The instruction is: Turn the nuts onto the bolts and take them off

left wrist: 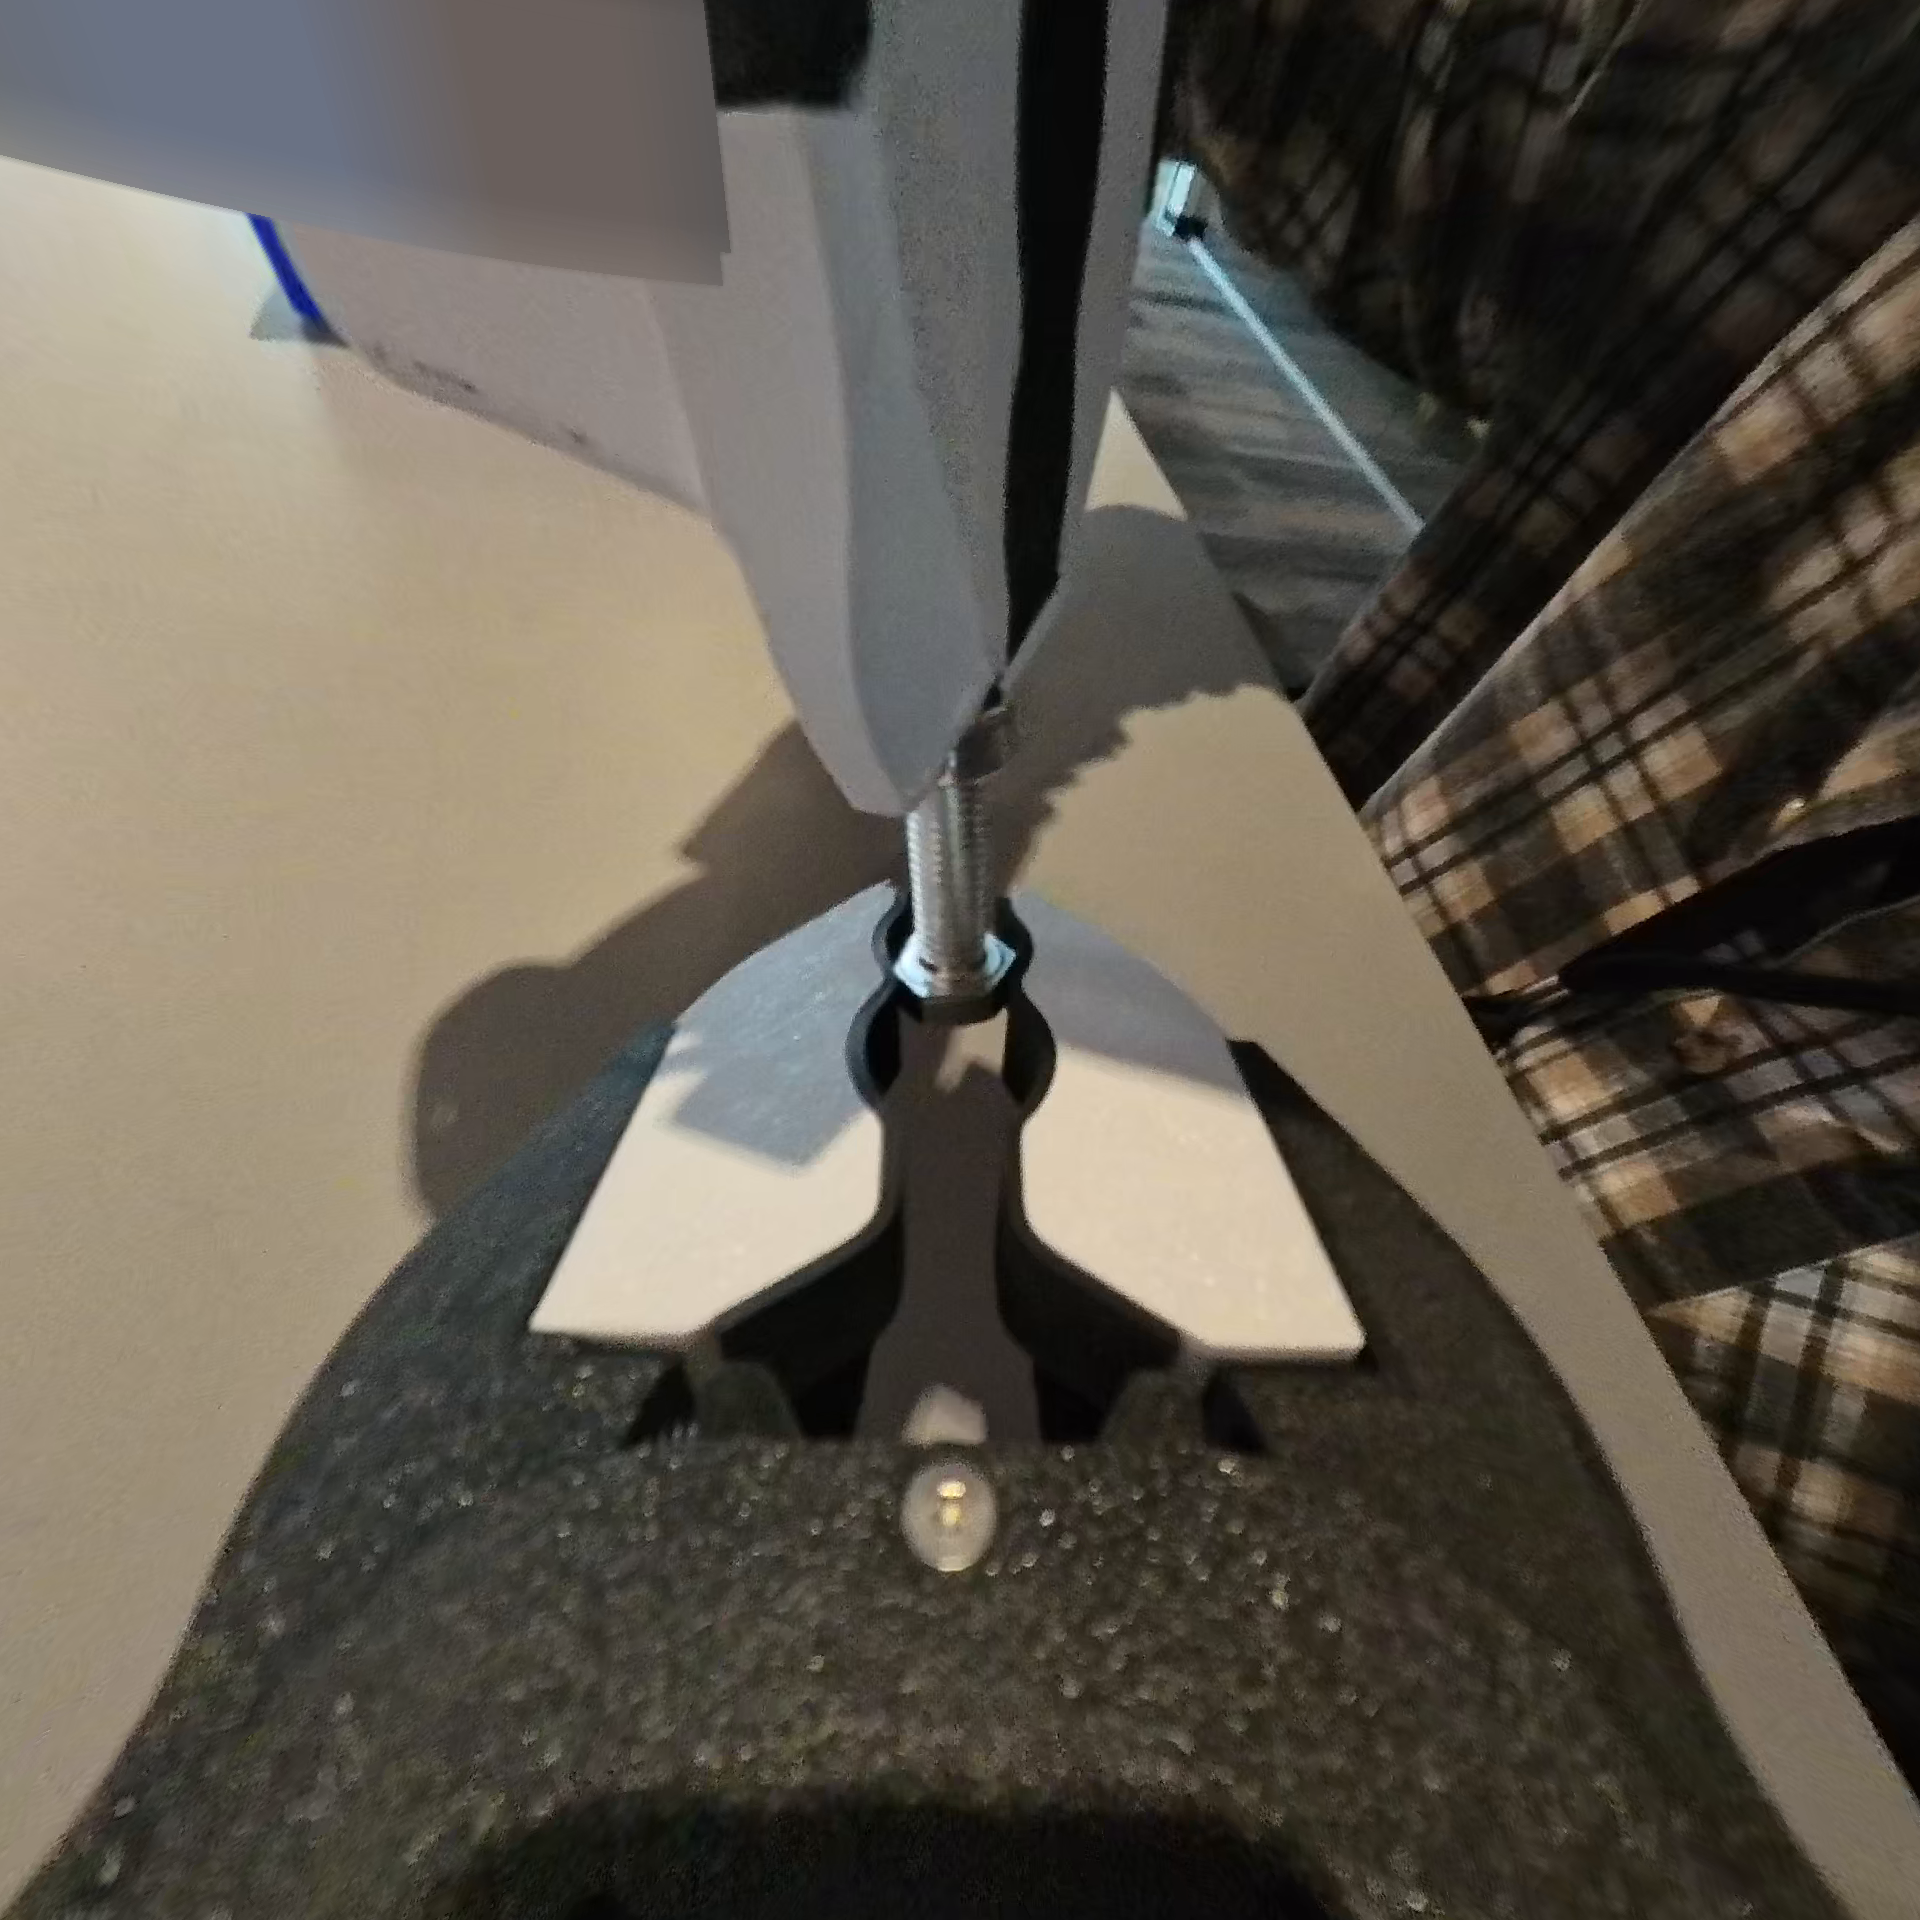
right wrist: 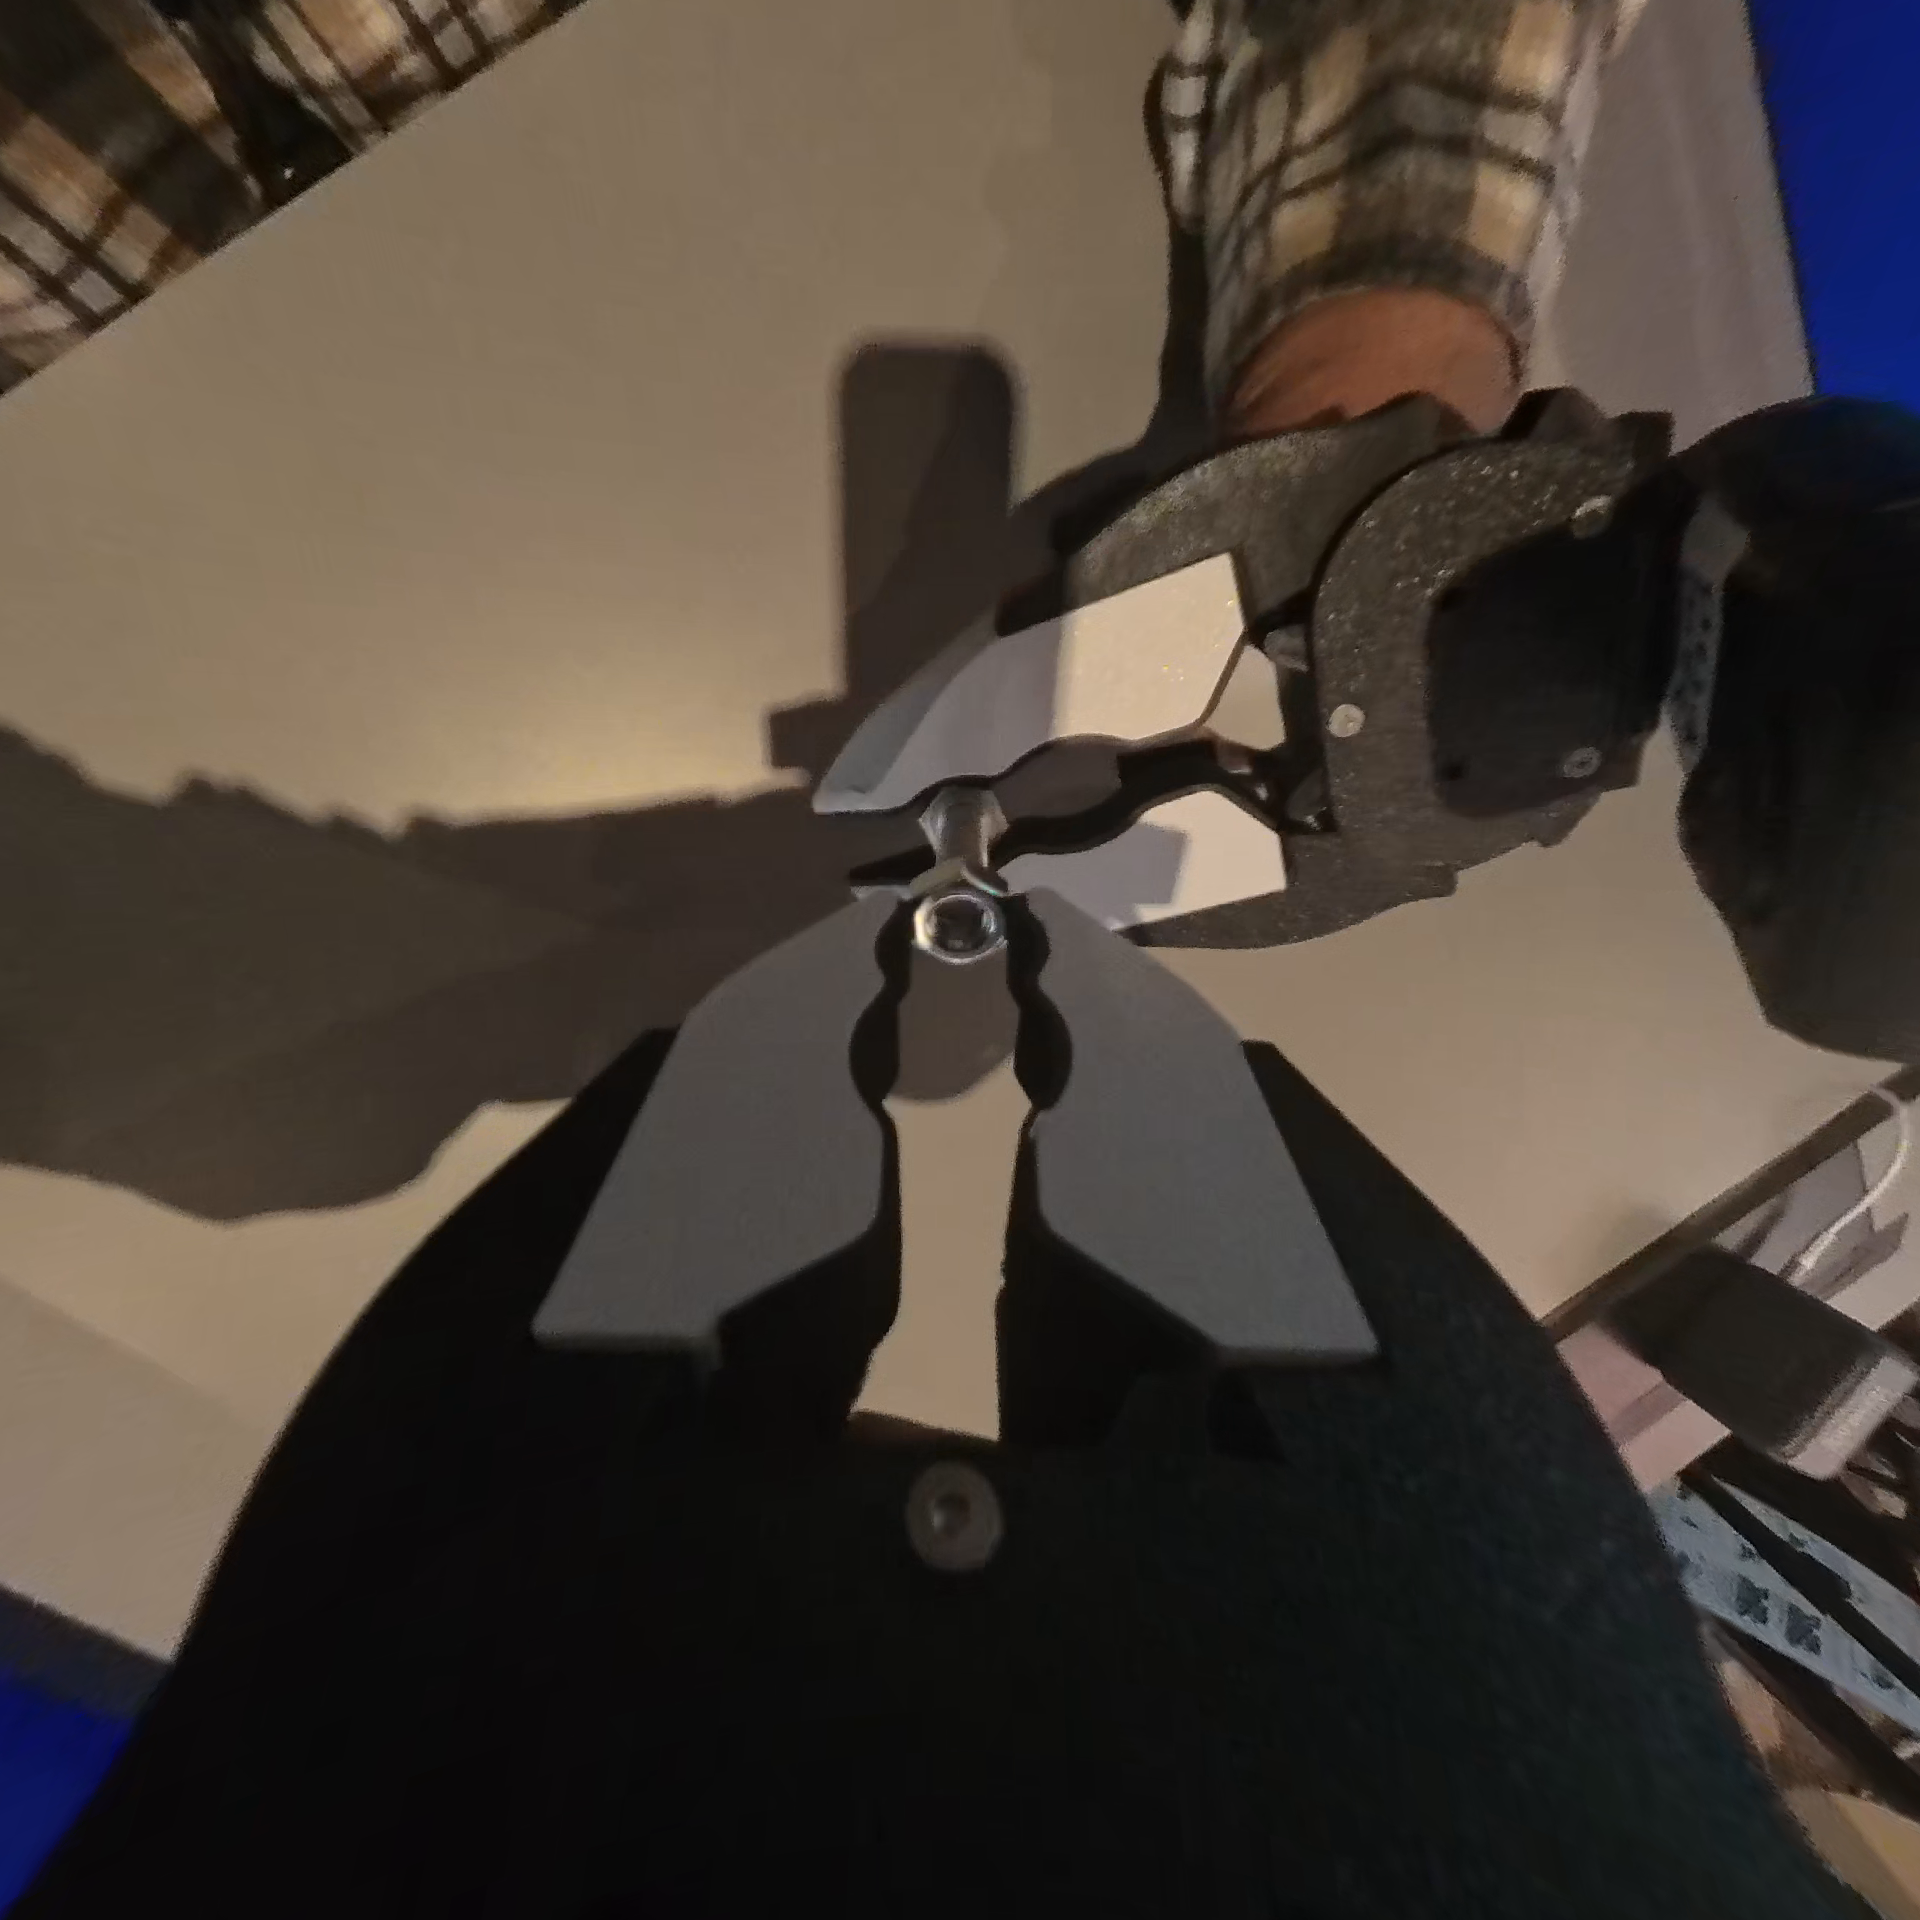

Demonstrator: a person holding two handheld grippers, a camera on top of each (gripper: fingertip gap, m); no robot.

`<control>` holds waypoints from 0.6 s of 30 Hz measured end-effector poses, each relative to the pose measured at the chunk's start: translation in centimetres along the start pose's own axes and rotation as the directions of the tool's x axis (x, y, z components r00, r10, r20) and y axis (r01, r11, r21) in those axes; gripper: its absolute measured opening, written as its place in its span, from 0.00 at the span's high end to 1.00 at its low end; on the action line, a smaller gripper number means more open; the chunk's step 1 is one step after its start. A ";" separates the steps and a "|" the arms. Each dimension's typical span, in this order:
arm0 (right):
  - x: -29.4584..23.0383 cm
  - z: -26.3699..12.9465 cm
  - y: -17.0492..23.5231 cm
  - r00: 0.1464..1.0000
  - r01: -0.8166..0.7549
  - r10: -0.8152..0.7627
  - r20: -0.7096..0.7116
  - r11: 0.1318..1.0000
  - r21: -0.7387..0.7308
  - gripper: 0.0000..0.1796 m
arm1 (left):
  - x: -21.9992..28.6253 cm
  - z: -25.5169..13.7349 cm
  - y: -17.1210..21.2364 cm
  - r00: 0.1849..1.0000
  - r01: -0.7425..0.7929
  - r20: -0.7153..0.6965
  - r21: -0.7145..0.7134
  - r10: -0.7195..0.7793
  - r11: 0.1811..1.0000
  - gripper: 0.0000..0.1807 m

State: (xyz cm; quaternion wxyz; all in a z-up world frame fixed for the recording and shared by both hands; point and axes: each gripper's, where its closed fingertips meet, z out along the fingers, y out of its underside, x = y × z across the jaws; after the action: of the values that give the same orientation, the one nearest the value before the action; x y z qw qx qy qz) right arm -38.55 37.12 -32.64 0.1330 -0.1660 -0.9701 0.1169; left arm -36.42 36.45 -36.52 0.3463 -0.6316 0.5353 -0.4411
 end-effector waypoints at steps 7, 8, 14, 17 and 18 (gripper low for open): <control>0.4 -0.5 1.2 0.977 -0.206 0.205 -0.054 0.979 -0.004 0.91 | -1.4 0.1 0.6 0.993 -0.023 0.116 -0.052 0.029 0.998 0.92; 0.7 -1.0 1.4 0.953 -0.286 0.289 -0.090 0.957 0.050 0.91 | -1.7 -0.1 0.4 0.991 -0.024 0.131 -0.035 0.029 0.999 0.92; -2.1 -0.5 7.2 0.491 -0.824 0.862 -0.127 0.506 0.255 0.91 | -3.9 -2.4 -1.6 0.968 -0.023 0.252 0.158 -0.018 0.987 0.92; -5.3 3.3 9.9 0.393 -0.903 0.915 -0.089 0.403 0.152 0.91 | -4.5 -3.8 -2.7 0.960 -0.022 0.275 0.270 -0.055 0.963 0.92; -5.9 4.2 10.4 0.388 -0.910 0.917 -0.091 0.397 0.122 0.91 | -4.6 -4.1 -2.9 0.956 -0.029 0.288 0.286 -0.057 0.958 0.92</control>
State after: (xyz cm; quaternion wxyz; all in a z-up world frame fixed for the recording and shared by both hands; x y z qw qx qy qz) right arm -31.38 43.84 -40.71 0.1205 -0.6751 -0.7043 0.1836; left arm -39.27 41.67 -33.22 0.5065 -0.6370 0.4037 -0.4179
